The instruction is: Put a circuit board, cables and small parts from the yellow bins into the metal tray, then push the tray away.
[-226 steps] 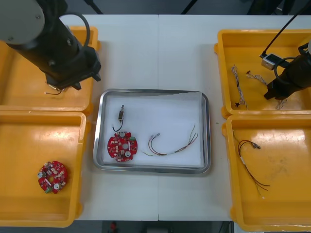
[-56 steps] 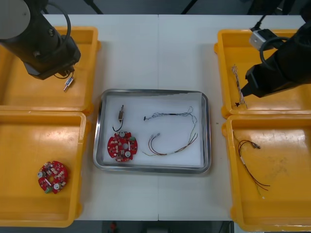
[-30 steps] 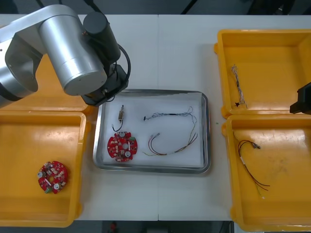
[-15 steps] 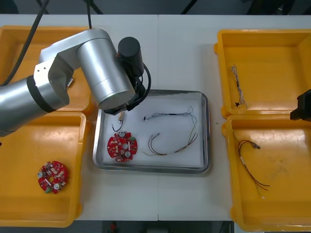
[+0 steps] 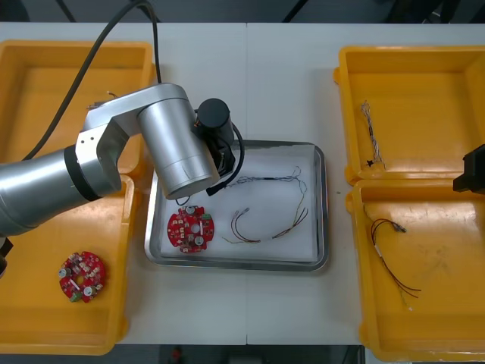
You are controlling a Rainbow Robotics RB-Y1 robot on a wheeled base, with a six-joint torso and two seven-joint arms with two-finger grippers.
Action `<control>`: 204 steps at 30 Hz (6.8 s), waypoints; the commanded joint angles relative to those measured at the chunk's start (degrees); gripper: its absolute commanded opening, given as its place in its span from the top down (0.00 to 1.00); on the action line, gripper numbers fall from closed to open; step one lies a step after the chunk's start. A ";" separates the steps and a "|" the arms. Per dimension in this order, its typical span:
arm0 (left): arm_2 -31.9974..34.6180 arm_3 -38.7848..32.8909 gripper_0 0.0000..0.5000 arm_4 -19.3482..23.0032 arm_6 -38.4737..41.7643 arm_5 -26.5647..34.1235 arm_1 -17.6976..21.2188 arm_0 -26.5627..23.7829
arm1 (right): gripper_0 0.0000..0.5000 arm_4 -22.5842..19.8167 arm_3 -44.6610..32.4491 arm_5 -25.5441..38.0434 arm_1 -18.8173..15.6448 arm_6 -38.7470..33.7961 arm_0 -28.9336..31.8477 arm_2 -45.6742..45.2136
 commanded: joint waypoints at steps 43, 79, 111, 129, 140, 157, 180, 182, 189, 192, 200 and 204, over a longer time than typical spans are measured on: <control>4.56 -7.11 0.00 14.92 -6.33 5.31 9.44 -8.46 | 0.00 -2.98 -2.14 0.19 -2.45 11.95 -0.48 -1.60; 39.98 -9.92 0.00 43.84 -49.74 10.94 41.17 10.53 | 0.00 -9.05 -6.35 -5.05 2.03 35.42 -20.25 32.50; 55.19 -19.15 0.00 36.90 -58.62 -3.92 46.53 47.18 | 0.00 8.27 1.20 -14.01 18.56 43.50 -32.38 66.52; 55.10 -19.06 0.00 35.67 -60.47 -5.23 47.50 50.08 | 0.00 15.30 9.55 -17.35 26.90 43.68 -30.27 73.02; 55.10 -19.06 0.00 35.40 -60.99 -5.06 47.59 50.78 | 0.00 19.08 9.73 -19.20 27.08 43.77 -27.37 75.04; 55.10 -19.06 0.00 35.40 -60.99 -5.06 47.59 50.78 | 0.87 20.66 9.73 -19.20 27.08 43.94 -26.32 75.75; 55.10 -19.06 0.00 35.40 -60.99 -5.06 47.59 50.78 | 1.00 25.67 9.55 -19.11 22.95 44.74 -31.77 72.41; 55.10 -19.06 0.00 35.40 -60.99 -5.06 47.59 50.78 | 1.00 25.58 9.55 -19.02 22.51 44.91 -32.56 71.88; 55.10 -19.06 0.00 35.40 -60.99 -5.06 47.59 50.78 | 1.00 25.58 9.55 -19.02 21.54 45.09 -35.20 70.38; 55.10 -19.06 0.00 35.40 -60.99 -5.06 47.59 50.78 | 1.00 25.58 9.55 -19.11 21.02 45.35 -36.43 70.21; 55.10 -19.06 0.00 35.40 -60.99 -5.06 47.59 50.78 | 1.00 25.49 11.75 -20.43 20.49 46.93 -38.98 70.21; 55.10 -19.06 0.00 35.40 -60.99 -5.06 47.59 50.78 | 1.00 24.62 15.62 -23.51 20.49 48.43 -40.91 70.21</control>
